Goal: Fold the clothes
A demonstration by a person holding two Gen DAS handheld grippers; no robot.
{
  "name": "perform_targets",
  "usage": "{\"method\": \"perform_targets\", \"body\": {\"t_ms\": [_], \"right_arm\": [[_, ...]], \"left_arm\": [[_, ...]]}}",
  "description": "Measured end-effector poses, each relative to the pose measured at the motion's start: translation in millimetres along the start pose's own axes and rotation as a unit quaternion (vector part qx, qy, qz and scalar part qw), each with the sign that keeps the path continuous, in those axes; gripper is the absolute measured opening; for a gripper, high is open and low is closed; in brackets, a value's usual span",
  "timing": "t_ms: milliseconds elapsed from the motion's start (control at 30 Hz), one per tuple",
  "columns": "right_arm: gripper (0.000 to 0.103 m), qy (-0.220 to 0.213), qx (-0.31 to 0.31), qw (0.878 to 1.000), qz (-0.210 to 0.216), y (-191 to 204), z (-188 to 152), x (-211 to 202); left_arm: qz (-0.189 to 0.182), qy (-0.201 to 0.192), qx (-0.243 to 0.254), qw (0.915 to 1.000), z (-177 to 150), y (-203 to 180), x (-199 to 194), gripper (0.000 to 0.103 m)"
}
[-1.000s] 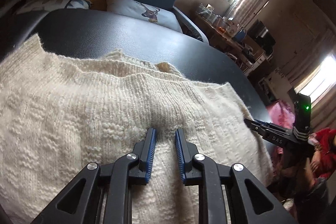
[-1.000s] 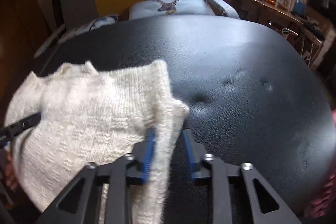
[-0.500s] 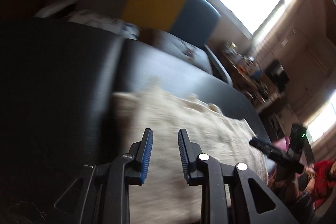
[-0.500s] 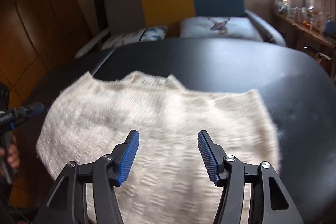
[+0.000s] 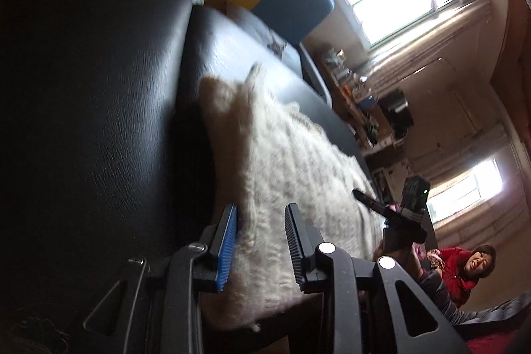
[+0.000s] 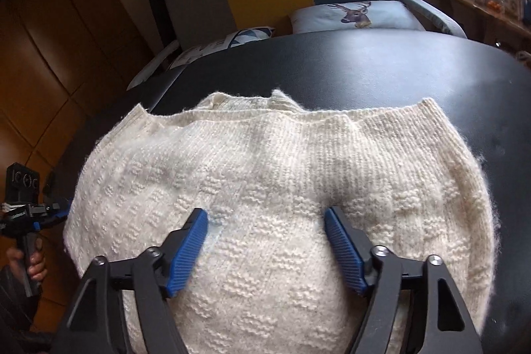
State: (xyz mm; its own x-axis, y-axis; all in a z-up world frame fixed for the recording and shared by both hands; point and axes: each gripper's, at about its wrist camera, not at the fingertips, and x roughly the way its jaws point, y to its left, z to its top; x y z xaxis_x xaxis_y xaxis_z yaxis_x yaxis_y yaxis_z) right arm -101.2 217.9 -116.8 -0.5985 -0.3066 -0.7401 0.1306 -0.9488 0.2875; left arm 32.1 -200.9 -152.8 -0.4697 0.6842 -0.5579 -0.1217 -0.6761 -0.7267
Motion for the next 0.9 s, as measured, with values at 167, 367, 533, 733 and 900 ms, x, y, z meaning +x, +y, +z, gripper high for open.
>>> {"method": "perform_targets", "body": {"t_ms": [167,367,533,733,900], "right_arm": [[0.085,0.002,-0.017,1.0,-0.001,2.5,1.1,3.2],[0.089,0.0,-0.036,0.999,-0.004,5.7,1.2,5.9],[0.095,-0.001,-0.046,0.999,-0.001,7.4,1.9,7.6],[0.1,0.0,-0.054,0.999,0.001,11.0,0.5,9.4],[0.102,-0.003,-0.054,0.998,0.008,10.3,-0.8,8.9]], "left_arm": [[0.015,0.006,0.002,0.9999,-11.4,-2.8,-8.7,0.004],[0.026,-0.003,-0.015,0.9995,-17.6,0.3,-12.9,0.005],[0.035,-0.023,-0.027,0.9988,-6.3,0.0,-13.4,0.019],[0.05,-0.033,0.003,0.9982,43.5,-11.9,4.4,0.023],[0.042,-0.001,0.026,0.9988,80.1,-22.3,38.3,0.026]]}}
